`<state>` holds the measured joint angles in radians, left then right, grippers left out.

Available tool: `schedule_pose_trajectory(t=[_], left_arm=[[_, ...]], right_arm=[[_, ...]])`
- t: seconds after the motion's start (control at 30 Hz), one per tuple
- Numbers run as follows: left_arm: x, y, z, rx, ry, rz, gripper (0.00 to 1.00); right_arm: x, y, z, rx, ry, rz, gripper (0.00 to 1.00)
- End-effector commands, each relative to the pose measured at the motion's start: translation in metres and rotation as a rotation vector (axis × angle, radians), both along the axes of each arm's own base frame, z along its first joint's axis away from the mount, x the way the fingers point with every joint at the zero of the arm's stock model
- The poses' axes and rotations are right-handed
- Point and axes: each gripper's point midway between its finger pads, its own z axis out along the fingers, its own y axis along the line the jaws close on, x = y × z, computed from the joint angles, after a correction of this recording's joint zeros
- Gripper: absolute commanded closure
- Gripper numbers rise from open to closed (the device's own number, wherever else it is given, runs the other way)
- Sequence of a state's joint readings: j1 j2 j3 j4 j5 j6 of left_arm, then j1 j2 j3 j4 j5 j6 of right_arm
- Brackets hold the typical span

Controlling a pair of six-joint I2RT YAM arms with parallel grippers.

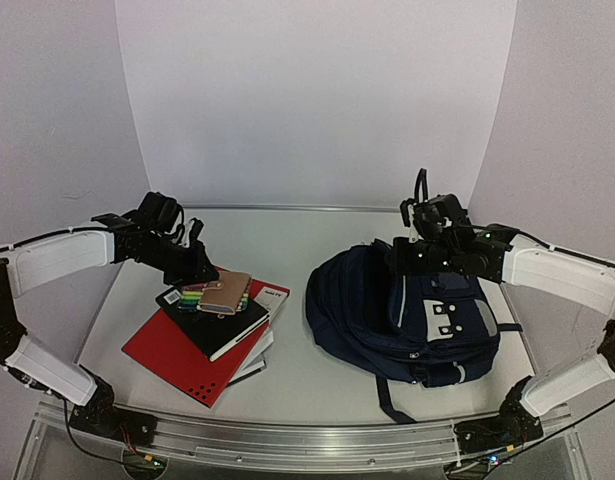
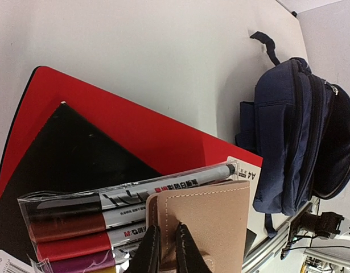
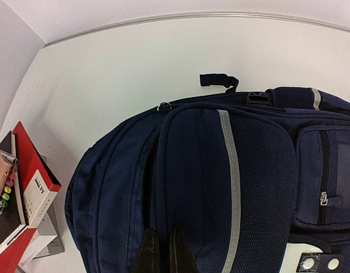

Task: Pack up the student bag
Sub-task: Pick up the personal item from the center of the board.

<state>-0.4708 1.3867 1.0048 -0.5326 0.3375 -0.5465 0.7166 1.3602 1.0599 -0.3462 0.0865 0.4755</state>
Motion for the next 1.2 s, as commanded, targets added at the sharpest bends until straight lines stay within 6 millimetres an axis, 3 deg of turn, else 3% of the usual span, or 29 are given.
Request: schedule_pose_trajectory(t=[0.0, 0.13, 0.6, 0.77, 0.97, 1.17], left_arm=[[-0.010, -0.009, 0.022, -0.094, -0.059, -0.053, 0.94], [-0.014, -0.013, 0.037, -0.156, -0.092, -0.064, 1.00], [-0.017, -0.032, 0.098, -0.385, -0.192, -0.090, 1.00], [-0.015, -0.040, 0.111, -0.433, -0.218, -0.106, 1.00], [-0.017, -0.071, 0.123, -0.461, -0.232, -0.182, 1.00], [-0.024, -0.111, 0.151, -0.519, -0.275, -0.265, 1.00]], right_arm=[[0.017, 0.012, 0.046, 0.103, -0.133, -0.006, 1.00], [0.018, 0.013, 0.047, 0.104, -0.135, -0.008, 1.00], [0.017, 0.011, 0.052, 0.126, -0.144, -0.021, 1.00], [0.018, 0.011, 0.052, 0.126, -0.142, -0.023, 1.00], [0.019, 0.014, 0.052, 0.130, -0.142, -0.020, 1.00], [0.020, 0.015, 0.053, 0.133, -0.145, -0.020, 1.00]])
